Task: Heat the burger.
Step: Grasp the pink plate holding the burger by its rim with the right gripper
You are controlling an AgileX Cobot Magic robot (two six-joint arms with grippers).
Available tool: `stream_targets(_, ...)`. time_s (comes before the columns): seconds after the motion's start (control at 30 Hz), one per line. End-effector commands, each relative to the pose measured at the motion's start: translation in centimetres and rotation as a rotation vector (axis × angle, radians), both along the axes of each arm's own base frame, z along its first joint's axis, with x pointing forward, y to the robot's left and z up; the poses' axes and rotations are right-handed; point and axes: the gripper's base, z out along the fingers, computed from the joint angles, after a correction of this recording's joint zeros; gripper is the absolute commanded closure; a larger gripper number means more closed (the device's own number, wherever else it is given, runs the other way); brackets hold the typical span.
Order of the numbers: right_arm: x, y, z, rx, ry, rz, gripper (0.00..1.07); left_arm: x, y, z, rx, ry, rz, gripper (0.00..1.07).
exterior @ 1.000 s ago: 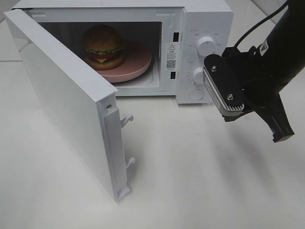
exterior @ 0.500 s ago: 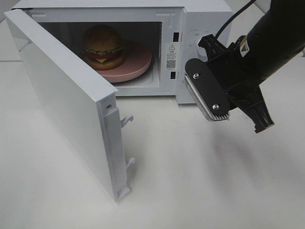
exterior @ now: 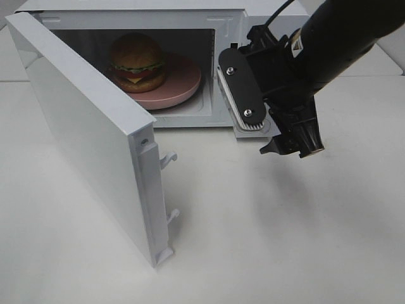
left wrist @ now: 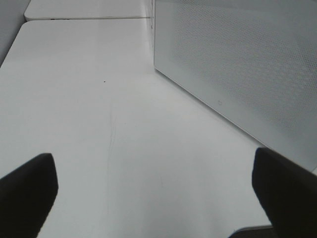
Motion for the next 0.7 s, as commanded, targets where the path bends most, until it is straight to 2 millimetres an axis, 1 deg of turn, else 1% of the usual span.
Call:
stream_targets(0.03,0.4,1.0,0.3,0.025,-0.029,0.015,0.11,0.0,0.0,0.0,-0.007,-0.014,0.006,0.06)
stream_targets(0.07,0.8,1.9,0.3,0.038,-0.046,0.031,0.11,0.0,0.0,0.0,-0.007,-0.014,0.006,0.06)
stream_targets(0.1,1.1,2.4,0.3,0.042,-0.052,0.038,0.11,0.0,0.0,0.0,-0.007,-0.014,0.006,0.06)
stream_targets(0.13,1.1,2.4,0.3,0.042,-0.052,0.038,0.11,0.0,0.0,0.0,-0.007,-0.014,0.006,0.06)
stream_targets(0.17,1.8,3.0,0.2,0.050,-0.063,0.043,0.12,0.0,0.0,0.0,-0.007,-0.014,0.006,0.06)
stream_targets(0.23,2.1,3.3,0.2,0.054,-0.068,0.043,0.12,0.0,0.0,0.0,-0.007,-0.014,0.006,0.06)
stream_targets(0.27,2.8,3.7,0.1,0.057,-0.076,0.048,0.12,0.0,0.0,0.0,-0.007,-0.014,0.006,0.06)
stream_targets(0.3,2.8,3.7,0.1,0.057,-0.076,0.048,0.12,0.0,0.0,0.0,-0.007,-0.014,0.006,0.06)
stream_targets(0.37,3.7,4.4,-0.3,0.053,-0.091,0.069,0.13,0.0,0.0,0.0,-0.007,-0.014,0.006,0.06)
stream_targets(0.4,3.7,4.4,-0.3,0.053,-0.091,0.069,0.13,0.0,0.0,0.0,-0.007,-0.014,0.006,0.06)
stream_targets(0.47,4.5,5.0,-0.7,0.051,-0.095,0.076,0.13,0.0,0.0,0.0,-0.007,-0.014,0.006,0.06)
stream_targets(0.5,4.5,5.0,-0.7,0.051,-0.095,0.076,0.13,0.0,0.0,0.0,-0.007,-0.014,0.006,0.06)
stream_targets(0.57,5.2,6.0,-1.0,0.055,-0.104,0.089,0.14,0.0,0.0,0.0,-0.007,-0.014,0.006,0.06)
stream_targets(0.67,5.4,6.1,-1.1,0.055,-0.105,0.090,0.14,0.0,0.0,0.0,-0.007,-0.014,0.006,0.06)
stream_targets(0.7,5.7,6.8,-1.5,0.055,-0.103,0.099,0.14,0.0,0.0,0.0,-0.007,-0.014,0.006,0.06)
